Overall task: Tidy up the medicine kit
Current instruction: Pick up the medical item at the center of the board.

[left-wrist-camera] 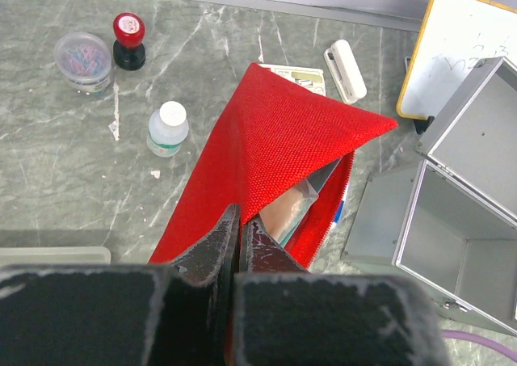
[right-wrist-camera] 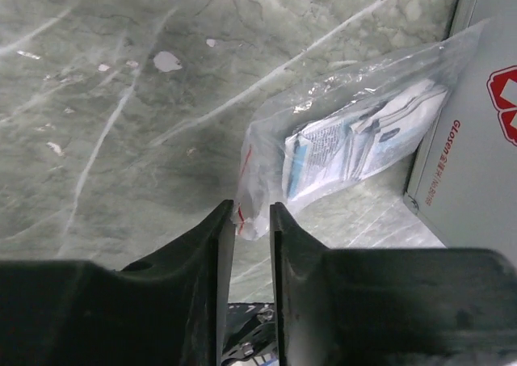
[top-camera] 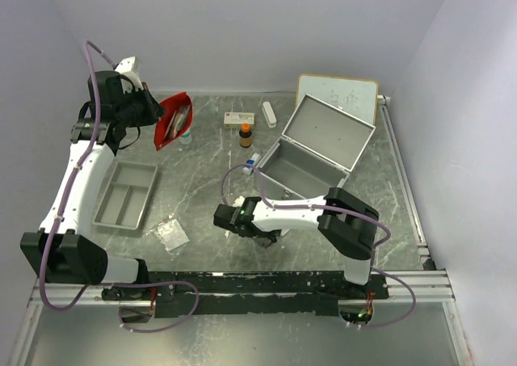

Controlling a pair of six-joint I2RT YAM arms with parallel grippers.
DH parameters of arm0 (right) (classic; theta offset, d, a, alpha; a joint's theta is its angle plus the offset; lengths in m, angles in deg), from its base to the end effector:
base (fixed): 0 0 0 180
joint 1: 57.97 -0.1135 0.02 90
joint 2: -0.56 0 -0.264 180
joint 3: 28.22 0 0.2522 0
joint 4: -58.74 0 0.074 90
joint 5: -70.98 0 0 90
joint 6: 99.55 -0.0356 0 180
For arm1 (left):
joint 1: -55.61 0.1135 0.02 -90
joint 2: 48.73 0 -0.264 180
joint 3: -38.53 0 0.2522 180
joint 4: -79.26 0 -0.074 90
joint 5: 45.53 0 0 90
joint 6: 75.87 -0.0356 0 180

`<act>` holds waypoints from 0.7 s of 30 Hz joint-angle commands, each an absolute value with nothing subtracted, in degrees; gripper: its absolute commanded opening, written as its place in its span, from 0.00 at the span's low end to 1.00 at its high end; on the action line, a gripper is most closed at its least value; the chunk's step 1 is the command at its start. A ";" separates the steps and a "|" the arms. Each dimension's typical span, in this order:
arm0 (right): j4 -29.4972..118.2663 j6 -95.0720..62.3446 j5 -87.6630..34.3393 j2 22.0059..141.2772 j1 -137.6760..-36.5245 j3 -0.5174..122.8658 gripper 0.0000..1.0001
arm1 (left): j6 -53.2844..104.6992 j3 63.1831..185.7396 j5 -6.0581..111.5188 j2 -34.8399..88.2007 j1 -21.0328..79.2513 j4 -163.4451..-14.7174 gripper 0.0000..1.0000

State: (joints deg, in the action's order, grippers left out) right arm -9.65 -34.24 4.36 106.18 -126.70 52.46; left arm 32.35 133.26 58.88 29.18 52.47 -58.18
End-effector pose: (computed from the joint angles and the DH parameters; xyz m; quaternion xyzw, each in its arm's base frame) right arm 0.1269 0.2871 0.1549 -0.3725 0.9052 -0.1596 0.1279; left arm 0.3029 -0.0255 0.3975 -0.0441 0.8416 -0.2022 0.4988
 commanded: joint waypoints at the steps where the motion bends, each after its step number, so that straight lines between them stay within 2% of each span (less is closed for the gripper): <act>1: -10.65 -36.21 9.05 107.65 -126.75 52.12 0.14 | 32.50 134.99 60.33 27.74 52.97 -59.12 0.07; 2: -10.70 -36.28 9.43 107.69 -126.78 52.33 0.05 | 32.50 135.07 60.33 27.74 52.97 -59.09 0.07; 3: -10.58 -36.27 9.59 107.56 -126.77 52.63 0.00 | 32.50 135.08 60.35 27.67 52.97 -59.04 0.07; 8: -13.14 -34.90 8.57 108.24 -126.77 60.48 0.00 | 32.49 134.92 60.20 27.18 53.06 -59.00 0.07; 17: -20.27 -33.33 0.30 113.24 -124.18 96.48 0.00 | 33.20 134.37 60.22 26.78 53.06 -59.73 0.07; 19: -18.68 -34.62 -3.15 112.99 -122.18 99.30 0.00 | 33.11 134.47 60.07 26.69 53.14 -59.67 0.07; 21: -15.48 -36.38 -6.93 110.92 -119.95 96.63 0.00 | 33.03 134.55 60.08 26.45 53.15 -59.64 0.07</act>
State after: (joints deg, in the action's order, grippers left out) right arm -15.97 -34.00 0.36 112.13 -124.15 97.50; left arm 32.59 133.26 59.08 28.37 52.56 -58.25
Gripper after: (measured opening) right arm 0.007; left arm 0.072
